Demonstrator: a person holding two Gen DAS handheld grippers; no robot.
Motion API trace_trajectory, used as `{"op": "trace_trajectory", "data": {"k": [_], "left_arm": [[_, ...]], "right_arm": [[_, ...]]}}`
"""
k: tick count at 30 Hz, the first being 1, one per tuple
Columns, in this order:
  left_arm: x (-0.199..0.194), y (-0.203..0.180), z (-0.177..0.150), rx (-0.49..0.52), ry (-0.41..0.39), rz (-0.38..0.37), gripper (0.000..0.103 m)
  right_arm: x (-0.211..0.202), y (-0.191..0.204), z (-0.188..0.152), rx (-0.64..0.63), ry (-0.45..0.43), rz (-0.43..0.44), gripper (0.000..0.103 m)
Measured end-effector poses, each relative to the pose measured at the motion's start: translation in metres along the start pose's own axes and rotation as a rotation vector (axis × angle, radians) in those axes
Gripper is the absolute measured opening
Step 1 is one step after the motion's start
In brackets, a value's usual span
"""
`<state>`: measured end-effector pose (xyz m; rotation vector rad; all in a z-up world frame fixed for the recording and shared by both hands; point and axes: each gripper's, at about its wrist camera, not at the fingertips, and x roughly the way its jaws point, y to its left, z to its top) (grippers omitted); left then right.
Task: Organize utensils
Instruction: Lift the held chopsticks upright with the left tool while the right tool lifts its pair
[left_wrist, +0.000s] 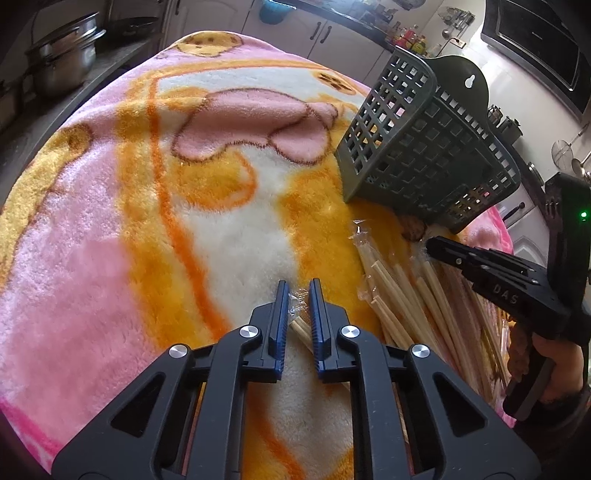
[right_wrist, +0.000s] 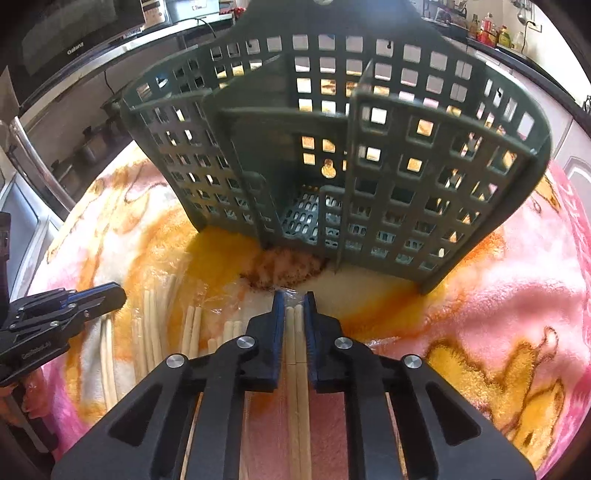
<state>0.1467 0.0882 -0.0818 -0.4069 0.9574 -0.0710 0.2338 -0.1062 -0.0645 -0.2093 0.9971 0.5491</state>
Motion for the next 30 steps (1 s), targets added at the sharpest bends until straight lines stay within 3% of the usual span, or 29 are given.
{"op": "trace_trajectory", "data": {"k": [12, 30], "left_arm": [[-0.058, -0.021, 0.024, 0.051, -0.129, -0.073, 0.005], [-0.135, -0.119, 0.076, 0.253, -0.310, -0.293, 0.003]], "right_arm": [[-0.070, -0.014, 0.003, 0.009, -0.162, 0.034, 0.010], [-0.201, -0.014, 0.014, 0.009, -0.498, 0.099, 0.006]]}}
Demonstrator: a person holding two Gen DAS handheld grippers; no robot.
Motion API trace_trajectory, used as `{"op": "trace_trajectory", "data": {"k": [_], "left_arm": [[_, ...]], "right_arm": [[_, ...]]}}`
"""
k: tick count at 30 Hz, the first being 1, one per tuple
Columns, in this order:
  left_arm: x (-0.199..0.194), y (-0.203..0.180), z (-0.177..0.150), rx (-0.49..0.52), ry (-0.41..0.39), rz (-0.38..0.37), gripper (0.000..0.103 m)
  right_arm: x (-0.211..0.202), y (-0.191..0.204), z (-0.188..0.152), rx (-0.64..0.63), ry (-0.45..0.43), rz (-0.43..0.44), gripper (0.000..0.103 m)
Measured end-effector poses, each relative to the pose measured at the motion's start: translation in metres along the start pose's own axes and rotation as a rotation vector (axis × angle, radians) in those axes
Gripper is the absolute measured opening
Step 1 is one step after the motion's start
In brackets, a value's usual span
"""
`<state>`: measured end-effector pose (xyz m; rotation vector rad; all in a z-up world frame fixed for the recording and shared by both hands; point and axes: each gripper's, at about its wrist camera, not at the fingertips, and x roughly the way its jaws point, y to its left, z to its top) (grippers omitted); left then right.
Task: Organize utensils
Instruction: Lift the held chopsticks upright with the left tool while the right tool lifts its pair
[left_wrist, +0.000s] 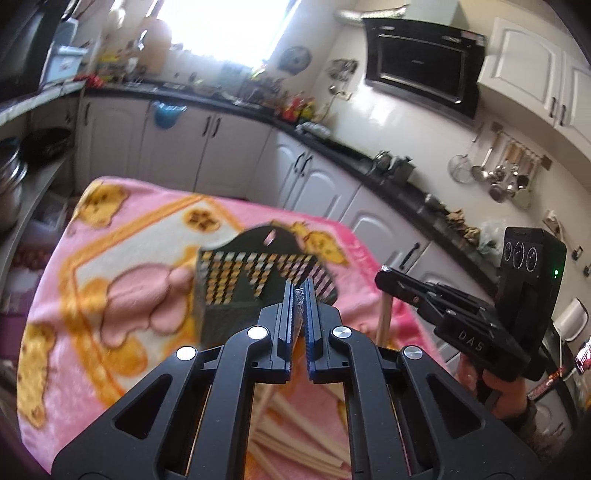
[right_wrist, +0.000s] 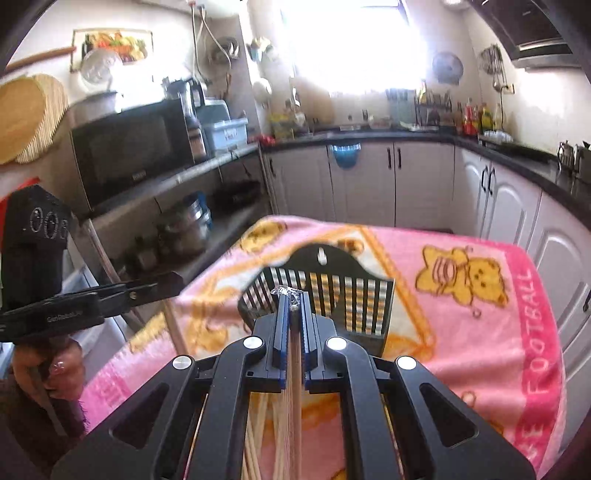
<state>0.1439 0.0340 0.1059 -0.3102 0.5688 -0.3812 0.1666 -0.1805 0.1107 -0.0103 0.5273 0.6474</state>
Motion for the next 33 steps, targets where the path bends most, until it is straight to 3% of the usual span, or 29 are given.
{"op": "trace_trajectory", "data": {"k": [9, 19, 26, 33], "left_arm": [[-0.009, -0.028, 0.048, 0.062, -0.100, -0.044, 0.002], [-0.013, -0.033, 0.097, 0.059, -0.190, -0.039, 0.002], [-0.003, -0.021, 0.121, 0.061, -0.228, 0.018, 0.002], [0.017, -0.003, 0.115, 0.056, -0.225, 0.075, 0.002]], "right_arm": [[-0.029, -0.001, 0.047, 0.012, -0.191, 0.010, 0.006], [-0.025, -0.014, 0.098, 0.003, -0.366, -0.044, 0.006], [-0.003, -0.021, 0.108, -0.021, -0.409, -0.119, 0.006], [0.025, -0.031, 0.095, -0.018, -0.404, -0.174, 0.006]]}}
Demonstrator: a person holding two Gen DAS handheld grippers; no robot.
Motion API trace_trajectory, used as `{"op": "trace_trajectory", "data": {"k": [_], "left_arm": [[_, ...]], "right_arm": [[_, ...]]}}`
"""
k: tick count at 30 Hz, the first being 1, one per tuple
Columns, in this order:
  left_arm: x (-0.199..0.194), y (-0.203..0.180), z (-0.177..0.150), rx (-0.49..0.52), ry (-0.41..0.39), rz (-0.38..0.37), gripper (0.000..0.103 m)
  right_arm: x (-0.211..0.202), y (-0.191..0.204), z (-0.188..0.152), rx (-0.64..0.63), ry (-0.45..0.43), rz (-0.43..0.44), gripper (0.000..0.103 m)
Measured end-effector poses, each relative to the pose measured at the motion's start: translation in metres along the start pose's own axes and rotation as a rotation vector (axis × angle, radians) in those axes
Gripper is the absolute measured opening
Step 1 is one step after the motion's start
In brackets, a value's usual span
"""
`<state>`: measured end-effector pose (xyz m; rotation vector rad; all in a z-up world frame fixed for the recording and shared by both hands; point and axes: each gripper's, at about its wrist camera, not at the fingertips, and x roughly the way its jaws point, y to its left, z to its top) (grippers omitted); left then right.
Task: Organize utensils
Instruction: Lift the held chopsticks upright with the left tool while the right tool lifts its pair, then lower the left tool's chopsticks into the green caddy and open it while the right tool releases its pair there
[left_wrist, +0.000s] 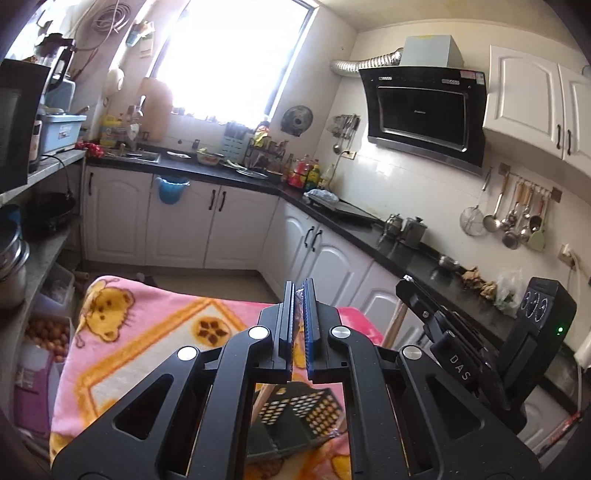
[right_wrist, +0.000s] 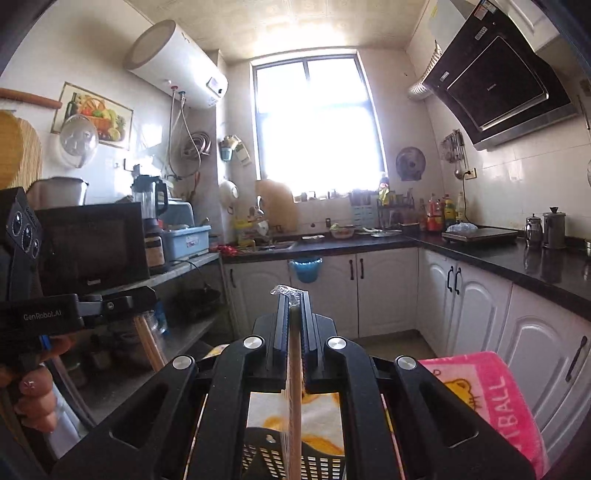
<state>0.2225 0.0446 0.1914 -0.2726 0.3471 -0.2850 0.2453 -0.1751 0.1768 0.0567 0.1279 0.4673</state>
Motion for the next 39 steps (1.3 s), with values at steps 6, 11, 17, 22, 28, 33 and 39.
{"op": "trace_trajectory", "data": {"k": [6, 11, 17, 22, 28, 33, 39], "left_arm": [[0.017, 0.011, -0.020, 0.009, 0.020, 0.016, 0.002], [0.030, 0.015, -0.037, 0.011, 0.041, 0.017, 0.002], [0.042, 0.018, -0.050, 0.007, 0.061, 0.024, 0.002], [0.046, 0.021, -0.054, 0.019, 0.048, 0.039, 0.002], [0.053, 0.024, -0.063, 0.026, 0.070, 0.044, 0.002], [0.056, 0.030, -0.074, 0.010, 0.102, 0.055, 0.002], [0.051, 0.032, -0.085, 0.019, 0.110, 0.063, 0.002]], "right_arm": [[0.014, -0.002, -0.024, 0.001, 0.040, -0.027, 0.006], [0.018, -0.001, -0.036, 0.003, 0.039, -0.044, 0.006], [0.015, -0.005, -0.033, 0.030, -0.005, -0.050, 0.006], [0.019, -0.008, -0.026, 0.032, -0.042, -0.054, 0.006], [0.033, -0.013, -0.045, 0.030, -0.006, -0.076, 0.006], [0.031, -0.020, -0.059, 0.052, 0.029, -0.084, 0.006], [0.020, -0.029, -0.067, 0.074, 0.064, -0.093, 0.015]]}}
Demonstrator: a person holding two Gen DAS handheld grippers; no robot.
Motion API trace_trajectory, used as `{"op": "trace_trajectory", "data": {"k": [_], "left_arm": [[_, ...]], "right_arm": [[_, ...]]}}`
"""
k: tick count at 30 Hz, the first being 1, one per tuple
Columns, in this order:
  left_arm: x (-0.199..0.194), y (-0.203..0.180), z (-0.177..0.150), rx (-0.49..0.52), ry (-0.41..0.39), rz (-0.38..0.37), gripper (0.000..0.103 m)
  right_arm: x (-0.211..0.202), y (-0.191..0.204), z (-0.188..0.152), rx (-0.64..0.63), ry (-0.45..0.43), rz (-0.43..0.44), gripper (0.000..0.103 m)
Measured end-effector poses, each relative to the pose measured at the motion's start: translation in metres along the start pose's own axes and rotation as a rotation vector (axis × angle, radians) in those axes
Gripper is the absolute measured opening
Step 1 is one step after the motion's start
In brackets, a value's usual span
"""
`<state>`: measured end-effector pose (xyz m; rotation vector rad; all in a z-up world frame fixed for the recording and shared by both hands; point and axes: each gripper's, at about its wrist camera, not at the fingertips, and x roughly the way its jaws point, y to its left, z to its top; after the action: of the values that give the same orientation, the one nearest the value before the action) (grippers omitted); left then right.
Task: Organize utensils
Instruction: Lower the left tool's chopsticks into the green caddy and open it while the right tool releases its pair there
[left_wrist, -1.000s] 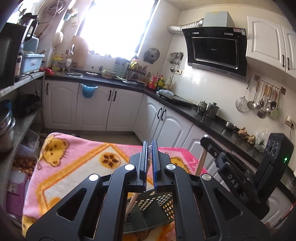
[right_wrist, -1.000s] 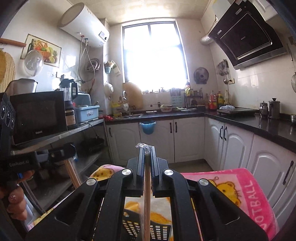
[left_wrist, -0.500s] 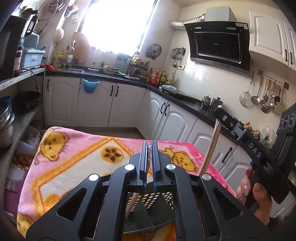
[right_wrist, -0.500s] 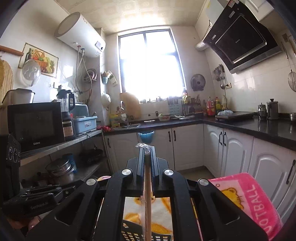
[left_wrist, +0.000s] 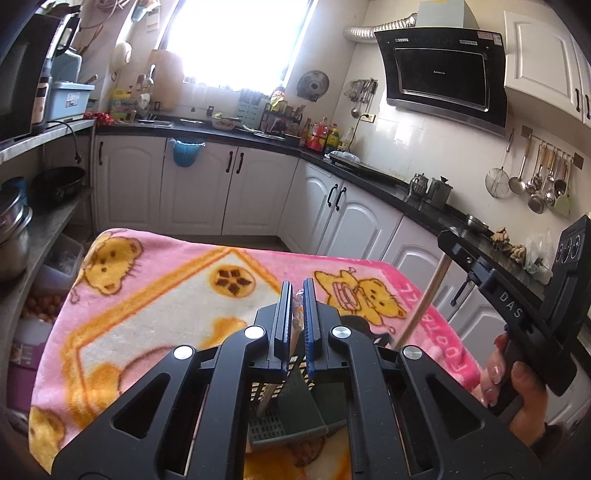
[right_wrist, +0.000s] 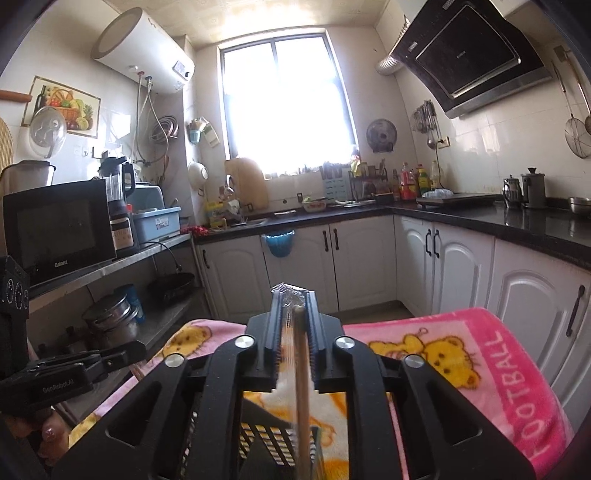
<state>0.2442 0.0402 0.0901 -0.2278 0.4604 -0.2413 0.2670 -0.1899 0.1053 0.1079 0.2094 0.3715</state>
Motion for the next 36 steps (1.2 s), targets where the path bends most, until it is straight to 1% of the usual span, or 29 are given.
{"op": "trace_trajectory", "data": {"k": [3, 5, 7, 9, 11, 13, 14, 15, 16, 17, 19, 20, 22, 23, 25, 29, 33, 36], "left_arm": [[-0.005, -0.001, -0.003, 0.009, 0.000, 0.003, 0.004], [-0.009, 0.000, -0.005, 0.012, -0.001, 0.012, 0.009], [-0.013, 0.001, -0.006, 0.009, -0.004, 0.012, 0.017], [-0.017, 0.002, -0.008, 0.008, -0.008, 0.016, 0.023], [-0.023, 0.003, -0.009, 0.009, -0.013, 0.025, 0.027], [-0.028, 0.004, -0.011, 0.014, -0.016, 0.030, 0.037], [-0.032, 0.004, -0.012, 0.016, -0.021, 0.033, 0.039], [-0.035, 0.004, -0.013, 0.020, -0.024, 0.035, 0.045], [-0.039, 0.004, -0.015, 0.026, -0.026, 0.043, 0.049], [-0.041, 0.005, -0.015, 0.028, -0.028, 0.050, 0.052], [-0.045, 0.006, -0.018, 0.031, -0.031, 0.053, 0.063], [-0.048, 0.007, -0.019, 0.030, -0.032, 0.055, 0.065], [-0.053, 0.007, -0.023, 0.034, -0.034, 0.061, 0.074], [-0.056, 0.007, -0.024, 0.035, -0.038, 0.066, 0.076], [-0.061, 0.008, -0.027, 0.035, -0.046, 0.072, 0.084], [-0.072, 0.010, -0.035, 0.026, -0.053, 0.083, 0.092], [-0.078, 0.012, -0.042, 0.008, -0.041, 0.086, 0.092], [-0.082, 0.015, -0.051, -0.009, -0.026, 0.090, 0.092]], "right_arm": [[-0.007, -0.002, -0.004, -0.003, 0.015, -0.001, 0.020], [-0.014, -0.004, -0.006, -0.005, 0.022, 0.000, 0.021], [-0.021, -0.006, -0.008, -0.003, 0.025, 0.007, 0.024], [-0.028, -0.006, -0.010, -0.006, 0.034, 0.004, 0.027], [-0.034, -0.007, -0.012, -0.008, 0.045, 0.013, 0.028], [-0.040, -0.007, -0.014, -0.013, 0.061, 0.016, 0.033], [-0.045, -0.007, -0.016, -0.011, 0.068, 0.020, 0.036], [-0.049, -0.007, -0.019, -0.010, 0.075, 0.022, 0.043], [-0.051, -0.007, -0.020, -0.011, 0.079, 0.022, 0.047], [-0.056, -0.007, -0.023, -0.014, 0.079, 0.022, 0.048], [-0.062, -0.005, -0.027, -0.026, 0.083, 0.018, 0.050], [-0.066, -0.004, -0.029, -0.033, 0.088, 0.015, 0.051], [-0.073, -0.004, -0.034, -0.035, 0.095, 0.014, 0.057], [-0.075, -0.004, -0.035, -0.035, 0.098, 0.016, 0.057], [-0.079, -0.002, -0.037, -0.040, 0.107, 0.017, 0.058], [-0.091, 0.002, -0.043, -0.050, 0.122, 0.025, 0.062], [-0.101, 0.008, -0.048, -0.064, 0.137, 0.038, 0.066], [-0.108, 0.012, -0.053, -0.080, 0.151, 0.046, 0.066]]}}
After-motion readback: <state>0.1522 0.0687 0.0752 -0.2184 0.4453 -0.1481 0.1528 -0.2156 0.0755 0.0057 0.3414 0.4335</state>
